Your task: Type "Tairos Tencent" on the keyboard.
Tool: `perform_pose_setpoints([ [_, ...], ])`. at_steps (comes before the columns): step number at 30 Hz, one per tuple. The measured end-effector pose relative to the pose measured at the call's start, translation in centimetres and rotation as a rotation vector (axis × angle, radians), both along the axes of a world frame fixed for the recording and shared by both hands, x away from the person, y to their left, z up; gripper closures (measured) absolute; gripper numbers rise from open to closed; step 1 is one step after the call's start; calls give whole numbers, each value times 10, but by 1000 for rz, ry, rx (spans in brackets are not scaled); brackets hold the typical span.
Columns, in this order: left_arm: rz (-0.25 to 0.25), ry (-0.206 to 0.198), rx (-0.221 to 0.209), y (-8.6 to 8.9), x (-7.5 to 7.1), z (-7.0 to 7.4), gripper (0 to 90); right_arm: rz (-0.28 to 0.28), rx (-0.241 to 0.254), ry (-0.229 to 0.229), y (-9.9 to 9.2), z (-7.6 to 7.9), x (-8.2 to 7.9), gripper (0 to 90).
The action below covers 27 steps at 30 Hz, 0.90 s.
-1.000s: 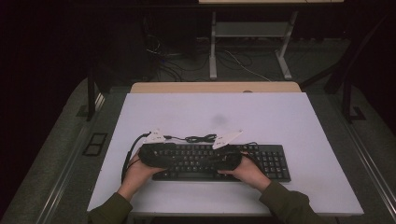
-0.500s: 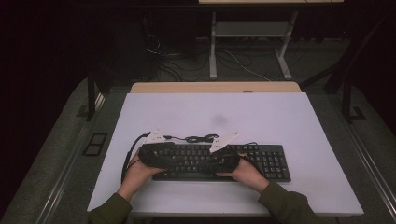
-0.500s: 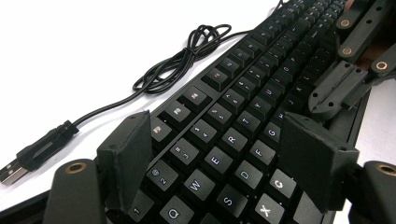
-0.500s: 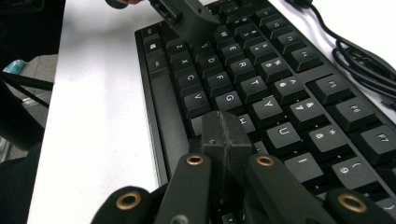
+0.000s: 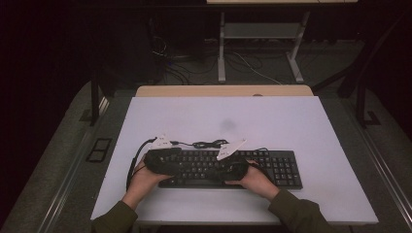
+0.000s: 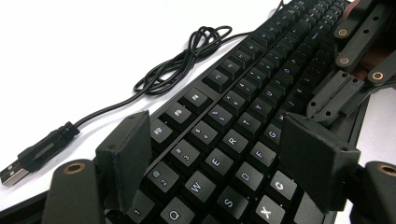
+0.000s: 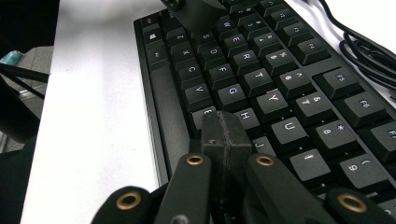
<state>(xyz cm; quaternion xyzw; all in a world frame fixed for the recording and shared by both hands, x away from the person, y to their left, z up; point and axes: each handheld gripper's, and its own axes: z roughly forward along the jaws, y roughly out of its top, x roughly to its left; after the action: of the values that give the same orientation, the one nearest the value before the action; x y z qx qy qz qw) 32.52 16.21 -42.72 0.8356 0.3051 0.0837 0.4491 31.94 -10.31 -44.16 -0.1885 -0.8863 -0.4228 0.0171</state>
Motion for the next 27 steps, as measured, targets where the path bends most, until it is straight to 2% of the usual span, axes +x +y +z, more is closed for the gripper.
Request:
perform_pose_setpoints([
  [9,-5,-10,-4,-1,0,1,258,-21,40,4,-7,4,3,813],
  [16,-13,-6,-12,-4,1,0,334,-48,68,7,-16,8,6,692],
  [21,-28,3,-30,-8,3,0,467,-78,82,-10,-25,11,7,585],
  [27,-59,6,-23,-17,4,1,698,-98,94,-30,-37,15,8,475],
])
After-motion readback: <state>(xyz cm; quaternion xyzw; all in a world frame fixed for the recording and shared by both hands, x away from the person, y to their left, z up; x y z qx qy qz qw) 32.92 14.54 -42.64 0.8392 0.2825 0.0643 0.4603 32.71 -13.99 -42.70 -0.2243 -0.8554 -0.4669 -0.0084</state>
